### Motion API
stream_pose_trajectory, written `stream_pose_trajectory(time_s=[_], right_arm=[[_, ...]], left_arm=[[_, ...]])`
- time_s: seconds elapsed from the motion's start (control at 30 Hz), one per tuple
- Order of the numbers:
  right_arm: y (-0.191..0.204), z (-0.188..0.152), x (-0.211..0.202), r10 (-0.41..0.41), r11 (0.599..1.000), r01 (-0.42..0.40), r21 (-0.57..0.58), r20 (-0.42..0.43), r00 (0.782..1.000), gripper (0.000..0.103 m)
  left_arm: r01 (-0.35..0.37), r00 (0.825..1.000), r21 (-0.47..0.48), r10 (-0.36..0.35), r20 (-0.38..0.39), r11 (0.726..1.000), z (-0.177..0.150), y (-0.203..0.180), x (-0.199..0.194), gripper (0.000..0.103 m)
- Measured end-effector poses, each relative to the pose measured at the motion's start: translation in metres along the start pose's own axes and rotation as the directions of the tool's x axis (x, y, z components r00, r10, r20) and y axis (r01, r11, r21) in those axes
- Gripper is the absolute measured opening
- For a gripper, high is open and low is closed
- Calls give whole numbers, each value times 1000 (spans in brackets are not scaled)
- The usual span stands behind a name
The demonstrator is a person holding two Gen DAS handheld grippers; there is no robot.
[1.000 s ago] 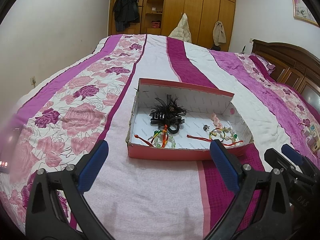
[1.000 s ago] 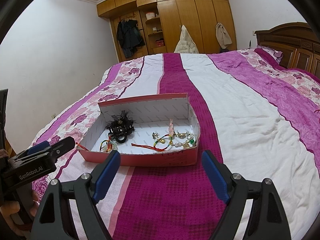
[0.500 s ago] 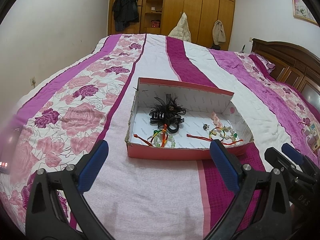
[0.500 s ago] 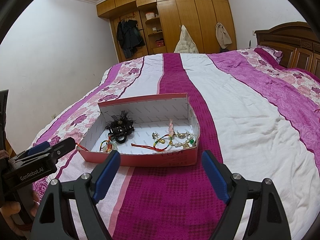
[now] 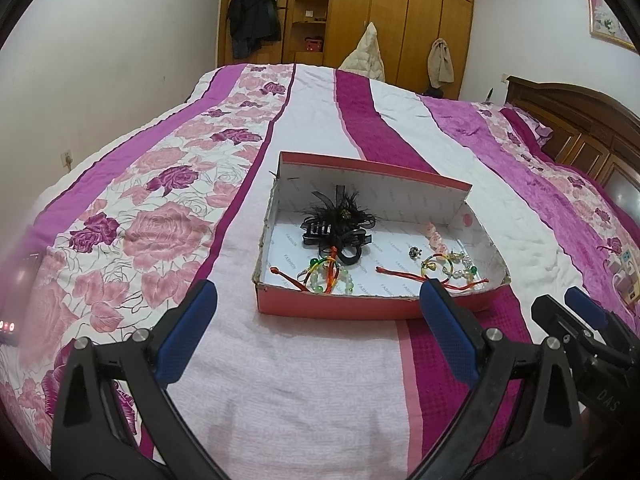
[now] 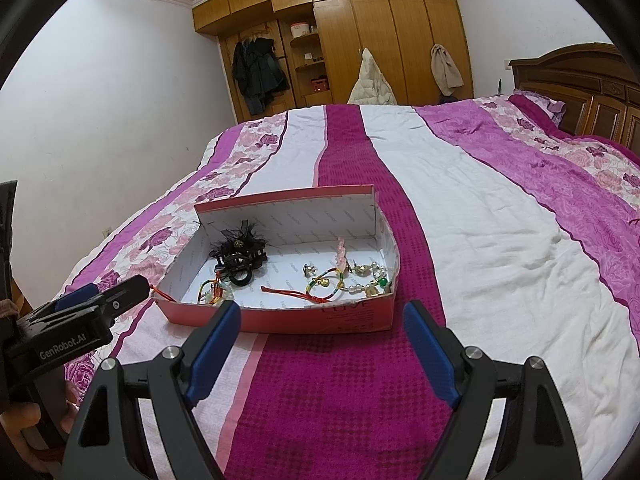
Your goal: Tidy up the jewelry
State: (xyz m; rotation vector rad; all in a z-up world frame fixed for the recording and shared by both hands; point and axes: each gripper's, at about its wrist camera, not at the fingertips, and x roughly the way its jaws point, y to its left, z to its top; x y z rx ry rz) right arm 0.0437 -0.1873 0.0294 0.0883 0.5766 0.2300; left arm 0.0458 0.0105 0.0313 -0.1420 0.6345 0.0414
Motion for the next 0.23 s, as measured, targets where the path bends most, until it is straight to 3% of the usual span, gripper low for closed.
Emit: stream_pose_trajectory(time_s=[0.23], right_arm=[[1, 4, 1, 3, 1000, -3, 4, -1, 1000, 85]], left_arm=[[3, 1000, 18, -3, -11, 1000, 2, -3, 2, 95]])
